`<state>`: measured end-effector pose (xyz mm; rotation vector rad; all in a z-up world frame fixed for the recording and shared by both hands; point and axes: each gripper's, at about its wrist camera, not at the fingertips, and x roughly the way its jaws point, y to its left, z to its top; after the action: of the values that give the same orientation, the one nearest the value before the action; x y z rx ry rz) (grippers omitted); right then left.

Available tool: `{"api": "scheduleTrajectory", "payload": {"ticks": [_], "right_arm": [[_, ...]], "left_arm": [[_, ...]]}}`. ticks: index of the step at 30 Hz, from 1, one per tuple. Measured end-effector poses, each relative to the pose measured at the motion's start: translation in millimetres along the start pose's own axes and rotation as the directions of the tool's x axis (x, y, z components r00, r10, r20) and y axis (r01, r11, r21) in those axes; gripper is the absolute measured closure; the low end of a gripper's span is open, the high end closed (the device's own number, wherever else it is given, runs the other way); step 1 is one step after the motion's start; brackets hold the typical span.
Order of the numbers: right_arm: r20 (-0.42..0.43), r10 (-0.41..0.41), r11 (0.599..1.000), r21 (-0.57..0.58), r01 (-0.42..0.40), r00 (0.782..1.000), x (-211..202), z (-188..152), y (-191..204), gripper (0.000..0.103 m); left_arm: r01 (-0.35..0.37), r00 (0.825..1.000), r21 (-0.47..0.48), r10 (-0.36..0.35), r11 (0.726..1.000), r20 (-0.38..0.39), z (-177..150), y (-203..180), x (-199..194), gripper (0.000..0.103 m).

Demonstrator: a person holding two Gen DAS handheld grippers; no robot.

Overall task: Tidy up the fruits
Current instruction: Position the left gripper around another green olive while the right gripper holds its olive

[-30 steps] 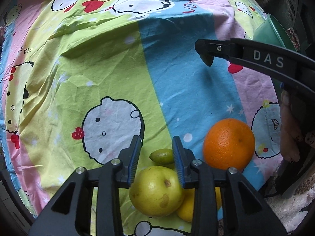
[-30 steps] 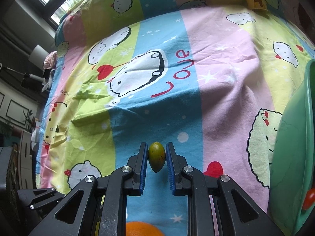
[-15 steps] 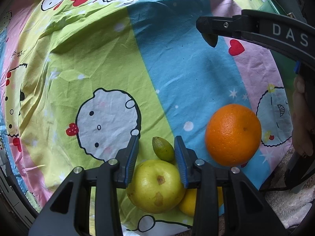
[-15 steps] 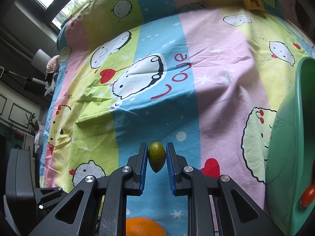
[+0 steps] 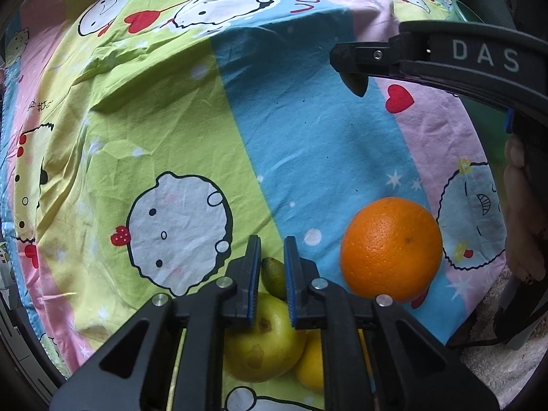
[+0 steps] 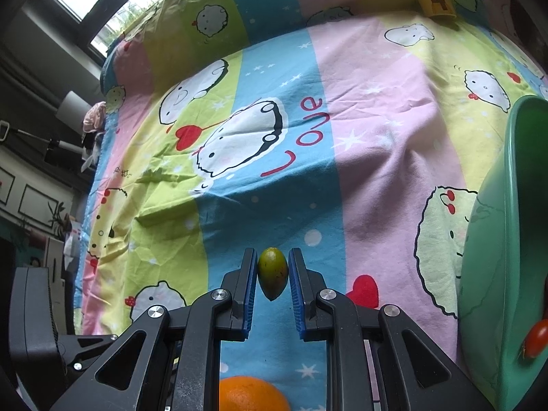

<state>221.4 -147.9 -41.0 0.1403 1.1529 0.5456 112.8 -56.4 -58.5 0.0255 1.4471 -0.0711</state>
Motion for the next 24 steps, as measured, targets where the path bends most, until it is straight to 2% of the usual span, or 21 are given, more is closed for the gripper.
{"api": "scheduleTrajectory", "payload": {"ticks": [2,8,10,12,18,22,24], "right_arm": [[-0.001,-0.002,1.0,0.004,0.002,1.0,0,0,-1,0.083],[0.001,0.01,1.0,0.011,-0.01,1.0,-3,-1,-3,0.083],[0.003,0.012,1.0,0.012,-0.012,1.0,-4,-1,-4,0.083],[0.006,0.017,1.0,0.017,-0.017,1.0,-5,0,-5,0.083],[0.012,0.026,0.999,0.026,-0.026,1.0,-7,0,-7,0.083],[0.014,0.027,0.999,0.032,-0.028,1.0,-8,0,-8,0.083],[0.013,0.027,0.999,0.036,-0.028,1.0,-8,-1,-10,0.083]], "left_arm": [[-0.017,1.0,0.005,0.017,1.0,-0.003,-1,-3,1,0.09],[-0.009,0.999,-0.038,0.007,0.999,-0.04,-1,4,-2,0.087],[-0.008,0.998,-0.038,0.006,0.999,-0.057,-3,5,-5,0.071],[0.002,0.998,-0.033,-0.005,0.999,-0.069,-4,5,-8,0.063],[0.001,0.994,-0.042,-0.006,0.999,-0.113,-13,11,1,0.062],[0.005,0.989,-0.032,-0.01,0.999,-0.148,-6,9,12,0.062],[-0.035,0.981,0.015,0.037,0.999,-0.19,2,7,21,0.063]]}}
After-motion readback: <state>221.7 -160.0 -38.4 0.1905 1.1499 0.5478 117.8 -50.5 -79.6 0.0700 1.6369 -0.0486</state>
